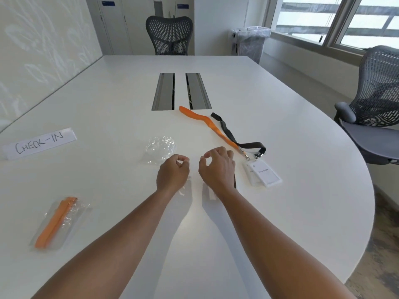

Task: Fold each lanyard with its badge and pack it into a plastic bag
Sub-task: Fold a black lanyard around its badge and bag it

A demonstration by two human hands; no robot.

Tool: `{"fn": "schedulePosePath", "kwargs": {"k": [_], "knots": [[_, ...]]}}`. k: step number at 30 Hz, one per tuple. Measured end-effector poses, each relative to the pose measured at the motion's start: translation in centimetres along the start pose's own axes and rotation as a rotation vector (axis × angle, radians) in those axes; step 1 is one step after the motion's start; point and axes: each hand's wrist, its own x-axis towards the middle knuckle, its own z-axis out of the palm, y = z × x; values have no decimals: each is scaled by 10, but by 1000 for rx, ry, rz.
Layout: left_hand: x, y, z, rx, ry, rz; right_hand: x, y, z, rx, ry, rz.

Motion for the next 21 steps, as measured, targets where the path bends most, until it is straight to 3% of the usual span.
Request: {"fn": "schedulePosePath", "kwargs": {"k": [9, 14, 21], "knots": [[58, -43, -55, 0, 297, -166, 17, -32, 53, 57, -288, -74], [80, -67, -65, 139, 222, -328, 21, -41, 78, -82, -445, -121], [86, -81, -69, 174, 130, -282, 21, -41, 96, -262, -482, -195]]}}
